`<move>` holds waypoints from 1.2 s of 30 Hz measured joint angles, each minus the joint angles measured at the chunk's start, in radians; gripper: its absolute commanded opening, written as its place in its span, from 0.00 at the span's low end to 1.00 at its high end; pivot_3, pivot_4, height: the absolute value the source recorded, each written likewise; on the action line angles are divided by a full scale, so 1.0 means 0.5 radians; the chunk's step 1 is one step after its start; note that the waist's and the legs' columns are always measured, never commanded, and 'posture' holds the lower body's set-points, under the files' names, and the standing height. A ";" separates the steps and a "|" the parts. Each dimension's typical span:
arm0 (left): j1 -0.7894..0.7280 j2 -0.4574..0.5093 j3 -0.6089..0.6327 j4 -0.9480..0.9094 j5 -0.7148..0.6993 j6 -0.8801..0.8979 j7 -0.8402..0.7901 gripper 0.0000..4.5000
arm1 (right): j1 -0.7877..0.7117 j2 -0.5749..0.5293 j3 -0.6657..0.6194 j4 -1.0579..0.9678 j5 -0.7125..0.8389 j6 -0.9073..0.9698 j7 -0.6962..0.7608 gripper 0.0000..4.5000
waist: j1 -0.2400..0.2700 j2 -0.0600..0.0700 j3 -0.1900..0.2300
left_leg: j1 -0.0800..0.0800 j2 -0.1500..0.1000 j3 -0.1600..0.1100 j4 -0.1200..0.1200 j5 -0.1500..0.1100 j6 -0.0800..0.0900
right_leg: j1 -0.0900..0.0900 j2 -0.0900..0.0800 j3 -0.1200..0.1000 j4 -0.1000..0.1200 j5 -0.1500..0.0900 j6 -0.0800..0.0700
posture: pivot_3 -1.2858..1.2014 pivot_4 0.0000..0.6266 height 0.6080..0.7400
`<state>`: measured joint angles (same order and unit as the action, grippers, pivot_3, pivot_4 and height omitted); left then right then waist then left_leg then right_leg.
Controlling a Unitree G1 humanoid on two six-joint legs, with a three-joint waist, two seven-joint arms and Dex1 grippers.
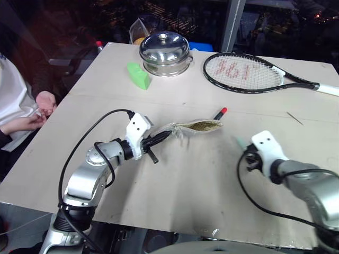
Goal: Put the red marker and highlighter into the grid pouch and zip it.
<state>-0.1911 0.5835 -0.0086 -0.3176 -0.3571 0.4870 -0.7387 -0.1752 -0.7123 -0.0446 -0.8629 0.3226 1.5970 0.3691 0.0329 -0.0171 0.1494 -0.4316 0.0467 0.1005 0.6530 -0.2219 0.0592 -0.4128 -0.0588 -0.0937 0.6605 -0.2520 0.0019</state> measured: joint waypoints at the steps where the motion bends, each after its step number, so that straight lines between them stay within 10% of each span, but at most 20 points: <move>1: -0.002 -0.001 0.000 0.006 0.000 -0.002 -0.004 0.00 | 0.003 -0.092 -0.033 -0.050 0.049 -0.067 0.102 0.05 | -0.008 0.000 0.001 | 0.000 0.001 -0.001 0.000 0.000 0.000 | 0.000 0.002 0.000 0.001 -0.003 0.005 | 0.52 0.24 1.00; 10: -0.036 -0.006 -0.023 0.033 0.002 -0.012 -0.045 0.00 | -0.446 -0.647 0.461 -0.156 0.000 -0.827 0.439 0.05 | -0.045 0.002 0.005 | 0.002 0.011 -0.001 0.000 0.001 -0.003 | -0.002 0.011 0.000 0.001 -0.005 0.007 | 0.52 0.24 1.00; 21: -0.055 -0.015 -0.098 0.002 0.006 -0.021 -0.074 0.00 | -1.223 -0.566 1.557 0.480 -0.893 -1.447 0.612 0.05 | -0.048 0.002 0.007 | 0.001 0.010 0.002 0.001 0.007 -0.011 | -0.004 0.009 0.001 0.003 -0.003 0.005 | 0.52 0.24 1.00; 28: -0.116 -0.045 -0.144 -0.021 0.011 0.023 -0.027 0.00 | -1.515 -0.248 1.788 0.898 -1.369 -2.095 0.820 0.05 | -0.051 0.003 0.008 | 0.000 0.010 0.004 0.001 0.009 -0.014 | -0.005 0.010 0.001 0.004 -0.002 0.003 | 0.52 0.24 1.00; 36: -0.072 -0.049 -0.106 -0.062 -0.008 0.077 0.035 0.00 | -1.490 -0.005 1.618 1.258 -1.389 -2.579 0.924 0.85 | -0.040 0.003 0.008 | 0.000 0.010 0.005 0.002 0.009 -0.015 | -0.004 0.009 0.001 0.004 0.001 -0.001 | 0.52 0.24 1.00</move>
<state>-0.2271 0.5592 -0.0616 -0.3488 -0.3609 0.5255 -0.7213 -0.9200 -0.7148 0.7644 -0.2340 -0.3719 0.3076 0.8313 0.0127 -0.0156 0.1533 -0.4316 0.0518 0.1028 0.6539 -0.2174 0.0516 -0.4147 -0.0543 -0.0934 0.6627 -0.2516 0.0014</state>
